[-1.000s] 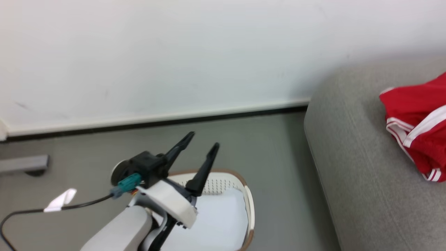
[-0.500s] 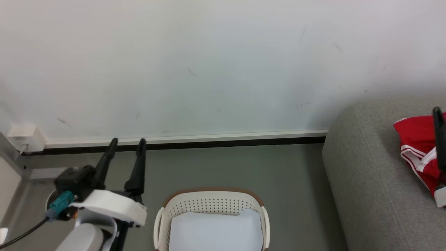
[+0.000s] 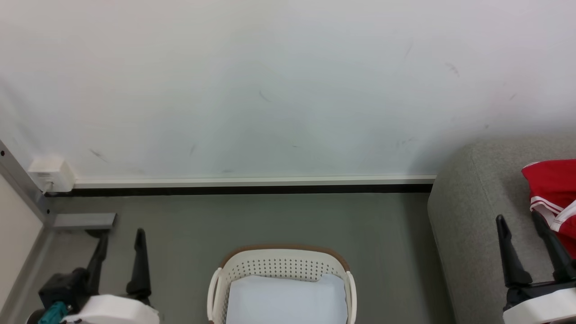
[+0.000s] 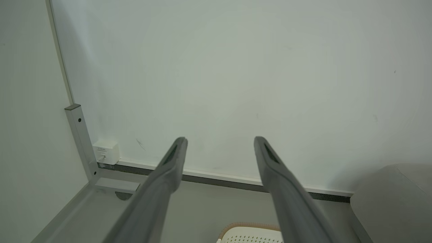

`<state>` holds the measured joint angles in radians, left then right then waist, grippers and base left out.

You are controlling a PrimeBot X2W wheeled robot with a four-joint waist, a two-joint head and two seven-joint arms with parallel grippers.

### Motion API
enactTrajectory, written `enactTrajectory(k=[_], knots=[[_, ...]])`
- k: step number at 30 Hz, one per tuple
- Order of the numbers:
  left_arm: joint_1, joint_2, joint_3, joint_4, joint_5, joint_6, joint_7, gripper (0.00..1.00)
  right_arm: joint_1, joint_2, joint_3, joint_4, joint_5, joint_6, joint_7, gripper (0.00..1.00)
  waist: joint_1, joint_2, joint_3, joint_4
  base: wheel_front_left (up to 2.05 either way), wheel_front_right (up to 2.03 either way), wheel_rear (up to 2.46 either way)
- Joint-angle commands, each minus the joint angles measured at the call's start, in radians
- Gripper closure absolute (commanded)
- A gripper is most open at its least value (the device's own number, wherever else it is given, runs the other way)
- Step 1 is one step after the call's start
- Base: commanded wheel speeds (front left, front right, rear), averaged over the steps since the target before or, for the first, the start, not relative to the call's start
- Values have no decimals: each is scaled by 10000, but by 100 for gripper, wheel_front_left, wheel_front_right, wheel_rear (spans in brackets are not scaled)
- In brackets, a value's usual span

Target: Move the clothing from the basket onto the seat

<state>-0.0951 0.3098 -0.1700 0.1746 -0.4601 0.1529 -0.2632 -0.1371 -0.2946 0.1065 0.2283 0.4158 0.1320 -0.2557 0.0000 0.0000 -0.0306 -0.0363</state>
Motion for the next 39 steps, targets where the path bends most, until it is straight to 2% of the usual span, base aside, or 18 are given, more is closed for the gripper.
enactTrajectory(k=[1, 12, 32, 33, 36, 39], knots=[[211, -111, 163, 43, 258, -93, -20, 0, 144, 22, 44, 114, -1, -27, -70, 0, 0, 0, -20, 20, 0, 0, 0], [327, -887, 970, 386, 1440, -923, -20, 0, 371, 518, -266, -11, -298, -27, -95, 0, 0, 0, -73, -44, 0, 0, 0], [209, -1658, 1871, 863, 2182, -1818, -20, 0, 280, 503, -140, -56, -199, -27, -98, 0, 0, 0, -80, -135, 0, 0, 0], [235, -1690, 1885, 846, 2109, -1857, 1, 100, 222, 501, -135, -27, -215, 0, -67, 100, 0, 0, -80, -137, 0, 0, 0], [323, -1784, 1898, 1075, 1994, -1874, 70, 100, 329, 588, -121, 136, -103, 0, -14, 100, 0, 0, -78, -135, 0, 0, 0], [227, -1817, 2022, 1142, 1439, -1916, 304, 100, 318, 664, -218, 141, 420, -1, 151, 100, 0, 0, -69, -123, 0, 0, 0]])
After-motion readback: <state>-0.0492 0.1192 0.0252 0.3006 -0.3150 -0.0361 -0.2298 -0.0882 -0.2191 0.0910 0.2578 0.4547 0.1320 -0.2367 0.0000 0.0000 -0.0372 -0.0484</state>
